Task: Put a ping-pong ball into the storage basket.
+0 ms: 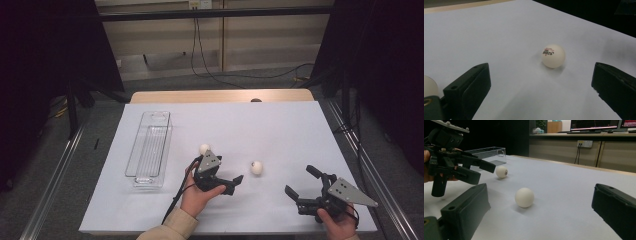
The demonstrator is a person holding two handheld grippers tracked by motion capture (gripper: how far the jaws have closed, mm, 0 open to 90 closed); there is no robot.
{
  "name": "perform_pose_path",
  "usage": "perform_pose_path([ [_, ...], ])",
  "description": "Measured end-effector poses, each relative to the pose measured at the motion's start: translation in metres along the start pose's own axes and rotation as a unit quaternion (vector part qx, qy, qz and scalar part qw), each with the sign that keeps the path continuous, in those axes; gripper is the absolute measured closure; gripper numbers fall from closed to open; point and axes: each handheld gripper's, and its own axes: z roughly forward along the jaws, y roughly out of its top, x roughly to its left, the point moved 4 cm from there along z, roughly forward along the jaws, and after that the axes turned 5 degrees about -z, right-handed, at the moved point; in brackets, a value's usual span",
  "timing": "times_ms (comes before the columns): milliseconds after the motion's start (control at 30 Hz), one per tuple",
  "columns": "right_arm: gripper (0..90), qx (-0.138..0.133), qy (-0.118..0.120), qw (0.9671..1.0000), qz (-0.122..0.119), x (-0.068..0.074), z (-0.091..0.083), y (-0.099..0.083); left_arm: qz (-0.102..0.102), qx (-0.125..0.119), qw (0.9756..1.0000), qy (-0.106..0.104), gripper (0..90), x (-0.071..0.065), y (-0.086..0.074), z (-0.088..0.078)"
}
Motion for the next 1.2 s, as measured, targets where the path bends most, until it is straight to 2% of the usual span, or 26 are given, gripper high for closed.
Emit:
perform_pose_path([
  [667, 0.5, -0.001, 0.000, 1.0000, -0.001, 0.000, 0.000, 0.000, 0.005, 0.012, 0.9999, -0.003, 2.3, -0.001, 0.002, 0.007],
  [1200, 0.5, 0.001, 0.001, 1.0000, 0.001, 0.000, 0.000, -0.001, -0.002, 0.019, 0.9998, -0.005, 2.6, -0.003, 0.002, 0.011],
])
